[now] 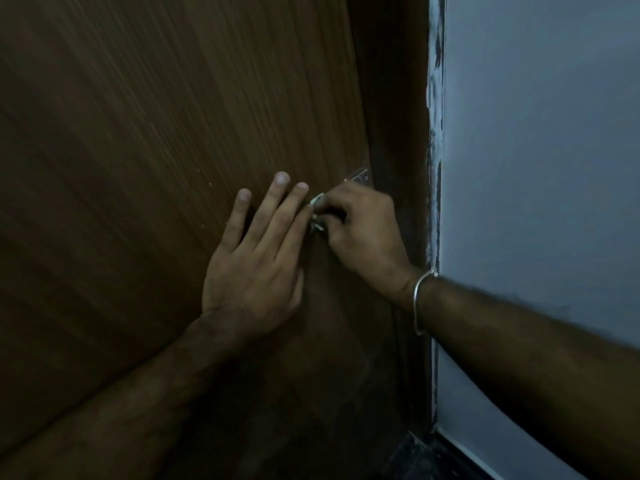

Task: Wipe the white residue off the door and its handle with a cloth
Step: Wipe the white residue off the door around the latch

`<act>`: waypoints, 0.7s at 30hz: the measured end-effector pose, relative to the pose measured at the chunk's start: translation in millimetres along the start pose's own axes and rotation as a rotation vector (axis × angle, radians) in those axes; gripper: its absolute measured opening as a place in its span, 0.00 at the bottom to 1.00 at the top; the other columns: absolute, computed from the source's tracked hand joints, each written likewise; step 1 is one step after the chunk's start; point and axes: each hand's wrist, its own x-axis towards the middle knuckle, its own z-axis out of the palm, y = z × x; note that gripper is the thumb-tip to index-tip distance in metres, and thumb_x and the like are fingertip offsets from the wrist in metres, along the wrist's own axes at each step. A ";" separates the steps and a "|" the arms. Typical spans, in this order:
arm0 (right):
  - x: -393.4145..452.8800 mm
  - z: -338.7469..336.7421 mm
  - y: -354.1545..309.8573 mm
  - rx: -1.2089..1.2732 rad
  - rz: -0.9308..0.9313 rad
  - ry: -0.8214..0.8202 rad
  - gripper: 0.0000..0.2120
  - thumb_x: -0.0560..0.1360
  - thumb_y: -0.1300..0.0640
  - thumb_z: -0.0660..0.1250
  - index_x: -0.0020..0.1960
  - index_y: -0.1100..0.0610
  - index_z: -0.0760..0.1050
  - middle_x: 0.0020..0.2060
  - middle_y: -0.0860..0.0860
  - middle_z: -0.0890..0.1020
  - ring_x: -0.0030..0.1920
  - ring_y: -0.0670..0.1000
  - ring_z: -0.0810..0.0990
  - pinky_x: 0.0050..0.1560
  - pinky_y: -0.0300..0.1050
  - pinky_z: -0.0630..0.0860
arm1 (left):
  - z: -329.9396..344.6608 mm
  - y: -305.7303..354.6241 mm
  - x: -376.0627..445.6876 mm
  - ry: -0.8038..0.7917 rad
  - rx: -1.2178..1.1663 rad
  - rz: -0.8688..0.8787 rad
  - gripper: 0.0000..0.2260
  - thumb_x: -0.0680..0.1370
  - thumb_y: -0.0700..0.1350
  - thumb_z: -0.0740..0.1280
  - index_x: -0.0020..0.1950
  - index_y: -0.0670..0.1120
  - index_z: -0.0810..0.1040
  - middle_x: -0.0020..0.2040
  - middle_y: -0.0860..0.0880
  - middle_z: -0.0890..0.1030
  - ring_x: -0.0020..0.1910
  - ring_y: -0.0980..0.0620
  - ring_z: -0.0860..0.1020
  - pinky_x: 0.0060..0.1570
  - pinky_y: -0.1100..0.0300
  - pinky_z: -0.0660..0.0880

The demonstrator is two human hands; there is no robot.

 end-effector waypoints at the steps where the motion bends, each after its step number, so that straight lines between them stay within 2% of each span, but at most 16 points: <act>1: 0.6 0.4 -1.0 0.031 0.056 0.046 0.07 0.74 0.64 0.70 0.49 0.55 0.82 0.47 0.46 0.80 0.43 0.35 0.74 0.47 0.22 0.71 | 0.3 -0.2 -0.1 0.002 0.002 0.002 0.30 0.75 0.52 0.57 0.75 0.40 0.63 0.80 0.42 0.57 0.80 0.43 0.49 0.76 0.43 0.40; 3: 0.2 1.2 -0.1 0.062 0.108 0.111 0.08 0.74 0.64 0.69 0.49 0.54 0.81 0.49 0.45 0.79 0.44 0.36 0.75 0.46 0.23 0.73 | 0.8 0.2 -0.9 0.017 0.002 -0.002 0.31 0.75 0.51 0.56 0.76 0.40 0.62 0.80 0.41 0.56 0.80 0.43 0.49 0.77 0.43 0.41; 5: -6.2 4.9 1.8 0.029 0.038 0.026 0.08 0.73 0.65 0.70 0.49 0.54 0.81 0.49 0.47 0.80 0.46 0.40 0.76 0.47 0.28 0.76 | 1.7 0.3 -1.3 0.029 0.001 -0.006 0.31 0.76 0.51 0.56 0.77 0.39 0.60 0.80 0.41 0.56 0.80 0.43 0.49 0.77 0.44 0.42; 7: -11.2 6.1 6.1 0.008 0.100 -0.020 0.08 0.73 0.65 0.70 0.48 0.53 0.80 0.50 0.47 0.80 0.44 0.38 0.75 0.43 0.25 0.74 | 3.7 0.3 -1.5 0.035 0.000 0.007 0.32 0.75 0.50 0.60 0.77 0.39 0.59 0.80 0.41 0.55 0.80 0.43 0.49 0.77 0.44 0.41; 9: -11.1 5.7 12.6 0.027 0.192 0.042 0.08 0.74 0.64 0.69 0.49 0.53 0.81 0.51 0.46 0.80 0.43 0.37 0.75 0.42 0.21 0.72 | 4.8 0.0 -1.9 0.042 -0.006 0.014 0.33 0.74 0.50 0.62 0.77 0.39 0.60 0.80 0.41 0.55 0.80 0.43 0.49 0.77 0.45 0.40; 12: -9.3 2.9 13.6 0.031 0.167 0.009 0.08 0.75 0.63 0.68 0.51 0.54 0.81 0.52 0.46 0.80 0.48 0.39 0.77 0.45 0.28 0.76 | 4.6 -0.6 -2.4 0.031 0.002 0.021 0.33 0.74 0.50 0.62 0.77 0.39 0.60 0.80 0.41 0.55 0.80 0.42 0.49 0.77 0.44 0.40; 14: -5.4 0.2 9.8 0.065 0.202 0.048 0.08 0.75 0.63 0.68 0.51 0.53 0.81 0.52 0.46 0.81 0.49 0.39 0.78 0.42 0.25 0.74 | 5.3 -0.5 -2.6 0.027 0.000 0.040 0.33 0.75 0.50 0.60 0.77 0.39 0.59 0.80 0.40 0.55 0.80 0.42 0.48 0.77 0.44 0.39; 16: -3.7 -1.1 2.8 0.044 0.141 0.078 0.08 0.75 0.63 0.68 0.52 0.55 0.81 0.52 0.47 0.82 0.50 0.40 0.78 0.47 0.27 0.75 | 5.6 -1.1 -4.2 0.039 -0.026 0.034 0.31 0.76 0.50 0.57 0.77 0.39 0.60 0.80 0.40 0.56 0.80 0.42 0.49 0.77 0.45 0.40; 18: -3.1 -1.0 -1.3 0.051 0.057 0.040 0.08 0.75 0.64 0.69 0.52 0.57 0.82 0.51 0.49 0.83 0.50 0.42 0.79 0.52 0.30 0.75 | 5.2 -1.6 -5.6 0.034 -0.062 0.035 0.30 0.76 0.50 0.55 0.77 0.39 0.60 0.79 0.40 0.57 0.80 0.42 0.50 0.77 0.44 0.42; 21: -4.5 -2.3 -2.9 0.128 0.148 0.029 0.08 0.75 0.63 0.69 0.51 0.54 0.82 0.50 0.45 0.81 0.49 0.39 0.77 0.50 0.24 0.73 | 6.5 -3.4 -6.8 0.049 -0.134 0.060 0.29 0.76 0.50 0.55 0.76 0.40 0.62 0.78 0.41 0.60 0.80 0.43 0.52 0.77 0.44 0.43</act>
